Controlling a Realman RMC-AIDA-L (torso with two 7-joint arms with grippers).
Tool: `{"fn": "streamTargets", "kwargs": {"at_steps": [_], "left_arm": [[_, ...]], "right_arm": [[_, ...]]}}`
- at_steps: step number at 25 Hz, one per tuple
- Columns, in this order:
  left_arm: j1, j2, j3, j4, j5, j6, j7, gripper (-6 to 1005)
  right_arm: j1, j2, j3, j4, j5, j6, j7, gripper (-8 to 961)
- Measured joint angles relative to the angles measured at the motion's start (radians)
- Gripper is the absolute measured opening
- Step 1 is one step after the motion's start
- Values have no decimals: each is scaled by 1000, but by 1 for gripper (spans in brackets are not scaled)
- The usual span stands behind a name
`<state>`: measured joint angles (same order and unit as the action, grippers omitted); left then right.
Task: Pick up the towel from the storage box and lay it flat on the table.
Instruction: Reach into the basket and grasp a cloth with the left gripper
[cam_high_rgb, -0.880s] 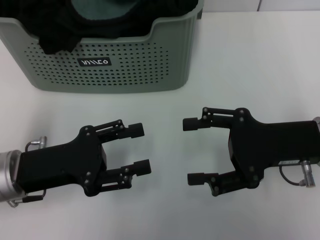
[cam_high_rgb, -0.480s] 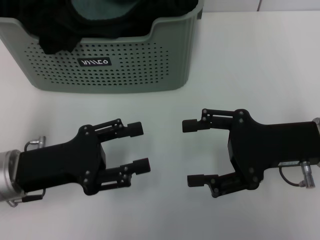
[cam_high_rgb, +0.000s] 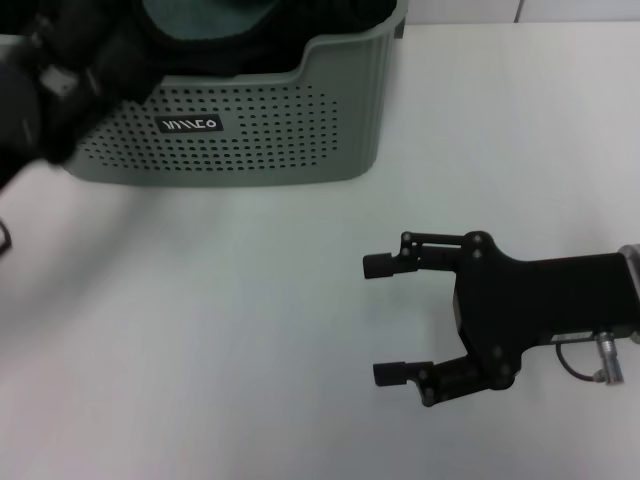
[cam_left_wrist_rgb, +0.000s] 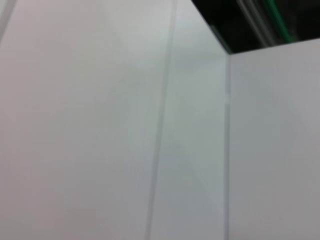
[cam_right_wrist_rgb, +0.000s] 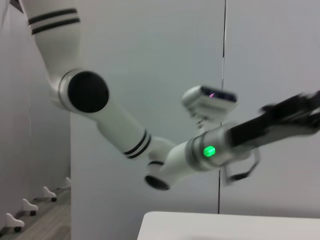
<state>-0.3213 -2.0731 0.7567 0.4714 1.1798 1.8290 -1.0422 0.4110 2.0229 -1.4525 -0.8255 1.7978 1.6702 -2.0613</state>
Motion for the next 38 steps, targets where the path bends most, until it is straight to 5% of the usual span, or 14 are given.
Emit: {"fn": "streamTargets", "kwargs": {"at_steps": [14,30,38], "left_arm": [[-225,-23,-63,-39,-71,-475,137,666],[-266,-23,-46,-87,-125,-627,175,583],[-267,-26,-42,-113,-171,-619,143,268]], "right_arm": [[6,3,-14,9,-1,-6,-16,839],[0,3,-6,11,10,-9,-54,839],[-5,4,-6,11,11,-7,-55,838]]}}
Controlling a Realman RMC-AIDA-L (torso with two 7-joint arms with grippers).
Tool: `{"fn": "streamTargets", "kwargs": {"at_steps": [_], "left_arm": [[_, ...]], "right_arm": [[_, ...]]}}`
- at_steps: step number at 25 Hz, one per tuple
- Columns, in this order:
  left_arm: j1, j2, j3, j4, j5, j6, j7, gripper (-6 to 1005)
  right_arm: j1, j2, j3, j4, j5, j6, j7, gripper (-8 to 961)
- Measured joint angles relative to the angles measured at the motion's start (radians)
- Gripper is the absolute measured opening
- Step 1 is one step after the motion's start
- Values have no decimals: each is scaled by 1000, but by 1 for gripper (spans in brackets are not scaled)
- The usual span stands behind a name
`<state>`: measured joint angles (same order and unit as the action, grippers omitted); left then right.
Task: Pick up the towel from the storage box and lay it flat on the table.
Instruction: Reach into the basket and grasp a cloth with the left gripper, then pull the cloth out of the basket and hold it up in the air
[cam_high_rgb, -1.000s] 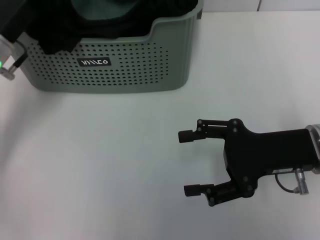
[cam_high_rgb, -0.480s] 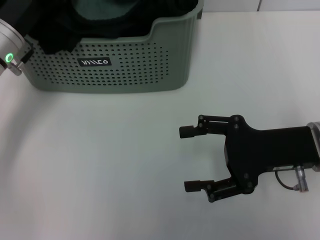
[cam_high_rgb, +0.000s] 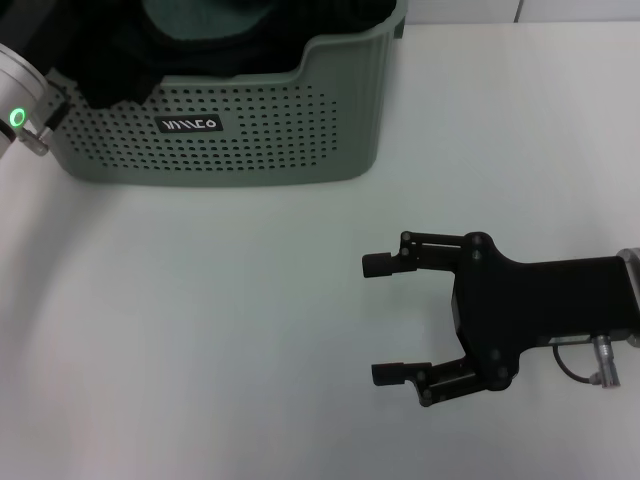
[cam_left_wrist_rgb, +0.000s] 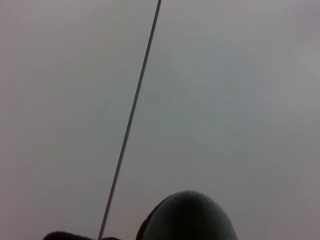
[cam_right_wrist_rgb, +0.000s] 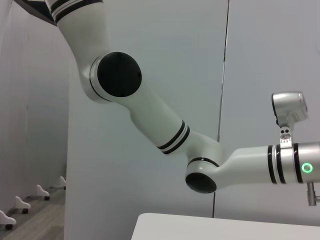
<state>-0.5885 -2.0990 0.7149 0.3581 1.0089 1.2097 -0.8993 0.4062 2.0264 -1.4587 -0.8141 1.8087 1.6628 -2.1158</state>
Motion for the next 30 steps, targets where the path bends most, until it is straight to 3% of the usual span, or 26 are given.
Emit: {"fn": "streamTargets", "kwargs": {"at_steps": [8,11,18,21,25,30], "left_arm": [[23,4,12,11,-4,65,-124,67],[56,7,7,23,-11,214,-175,12],[143,14,5,65,-91,689,-375,23],[159,15,9,70,-161,800,-499,27],[167,7,22,84,-189,820,-618,33],[161,5,67,18,-194,820,-607,41]], "right_arm": [[-3,-1,-1,17,8,5,-7,838],[-4,-1,-1,30,11,6,-17,838],[-10,-2,1,73,77,-2,-47,839],[-7,-1,1,116,140,-10,-75,839],[-1,1,-12,140,191,-29,-106,839],[5,1,-137,143,325,-141,-169,839]]}}
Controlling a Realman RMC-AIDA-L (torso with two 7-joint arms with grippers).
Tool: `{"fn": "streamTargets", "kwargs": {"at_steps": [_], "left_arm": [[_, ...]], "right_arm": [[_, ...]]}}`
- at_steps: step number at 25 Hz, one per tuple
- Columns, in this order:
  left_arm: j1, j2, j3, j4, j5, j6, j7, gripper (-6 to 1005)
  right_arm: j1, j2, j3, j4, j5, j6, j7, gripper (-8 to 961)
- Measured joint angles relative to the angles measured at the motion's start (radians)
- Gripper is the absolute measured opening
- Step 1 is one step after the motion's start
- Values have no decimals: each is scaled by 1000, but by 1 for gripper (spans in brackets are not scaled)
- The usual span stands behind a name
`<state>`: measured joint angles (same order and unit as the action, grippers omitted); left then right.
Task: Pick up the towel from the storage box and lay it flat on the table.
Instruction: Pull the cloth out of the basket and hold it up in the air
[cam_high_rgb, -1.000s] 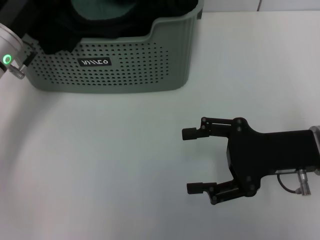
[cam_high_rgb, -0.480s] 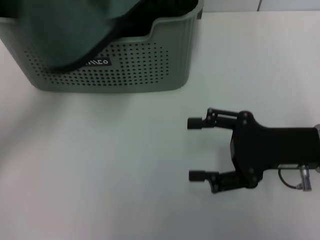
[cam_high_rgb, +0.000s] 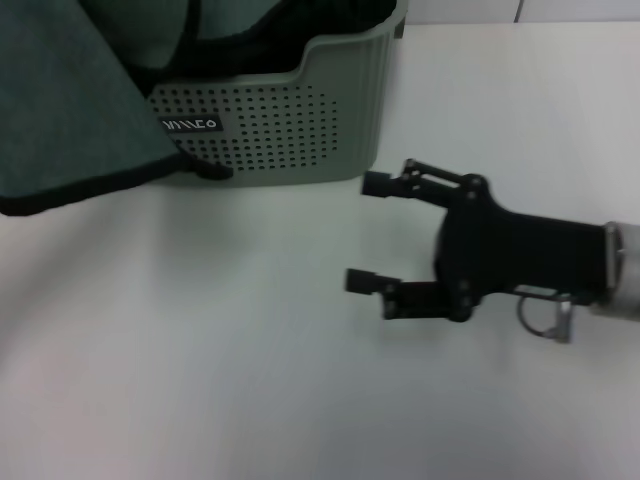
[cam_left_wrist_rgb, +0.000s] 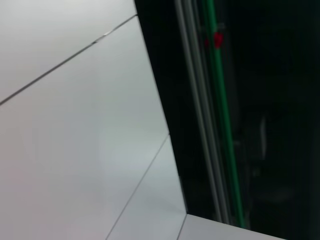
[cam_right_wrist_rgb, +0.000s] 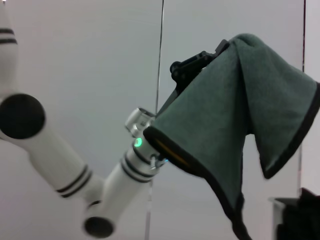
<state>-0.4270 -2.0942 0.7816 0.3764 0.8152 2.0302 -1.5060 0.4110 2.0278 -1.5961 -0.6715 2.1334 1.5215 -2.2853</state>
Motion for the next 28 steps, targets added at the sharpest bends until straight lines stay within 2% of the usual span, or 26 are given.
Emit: {"fn": "streamTargets", "kwargs": {"at_steps": [4,9,15,20,28], "left_arm": [[-10,-4,22,-61,-2,0,63,47],[-58,-7,30,-169,-20,-1,126,54],[-83,-13,33,-232,-12,-1,157,63],[-96,-14,64,-263,-12,-1,164,71],[-99,-13,77,-264,-12,2,145,83]], "right_arm": [[1,0,-125,-13,102,-106,-111,839],[26,0,-235,-16,213,-252,-198,839],[45,0,-392,-27,381,-387,-336,817],[49,0,-419,-36,446,-399,-401,765],[64,0,-427,-69,473,-448,-398,681]]}}
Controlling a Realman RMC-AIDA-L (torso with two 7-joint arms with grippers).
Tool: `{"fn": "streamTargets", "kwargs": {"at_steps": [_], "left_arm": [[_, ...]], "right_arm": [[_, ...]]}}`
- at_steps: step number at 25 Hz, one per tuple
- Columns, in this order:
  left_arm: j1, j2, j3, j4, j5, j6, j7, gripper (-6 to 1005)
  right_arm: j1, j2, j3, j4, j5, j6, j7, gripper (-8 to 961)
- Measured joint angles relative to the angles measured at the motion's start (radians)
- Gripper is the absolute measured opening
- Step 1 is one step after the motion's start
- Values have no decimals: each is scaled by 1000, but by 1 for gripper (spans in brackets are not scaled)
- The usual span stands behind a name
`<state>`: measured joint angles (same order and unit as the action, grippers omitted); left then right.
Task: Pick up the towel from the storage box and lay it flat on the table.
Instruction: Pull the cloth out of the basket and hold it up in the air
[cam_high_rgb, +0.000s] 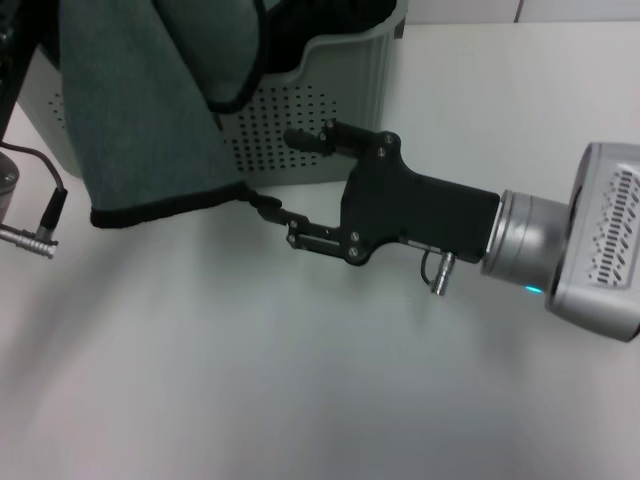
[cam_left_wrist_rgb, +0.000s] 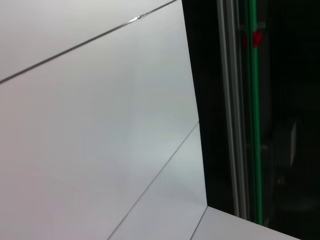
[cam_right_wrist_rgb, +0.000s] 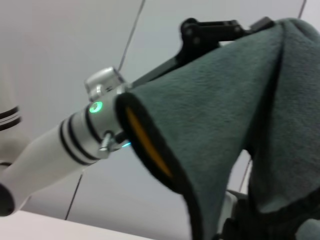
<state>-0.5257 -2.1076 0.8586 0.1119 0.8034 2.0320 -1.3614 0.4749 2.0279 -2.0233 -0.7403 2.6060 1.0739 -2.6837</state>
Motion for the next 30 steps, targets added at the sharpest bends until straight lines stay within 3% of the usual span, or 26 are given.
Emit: {"fn": "streamTargets", "kwargs": {"at_steps": [10,15,30], "left_arm": [[-5,0,14,0,-8,1,2,98],[8,0,11,0,-34,0,7,106],[-6,0,30,-39,-27,1,5,128]], "right_arm": [[41,0,-52,-2,39,-36,4,579],[22,0,-75,-12,33,-4,-3,360],[52,0,-77,-1,86,-25,-15,357]]}}
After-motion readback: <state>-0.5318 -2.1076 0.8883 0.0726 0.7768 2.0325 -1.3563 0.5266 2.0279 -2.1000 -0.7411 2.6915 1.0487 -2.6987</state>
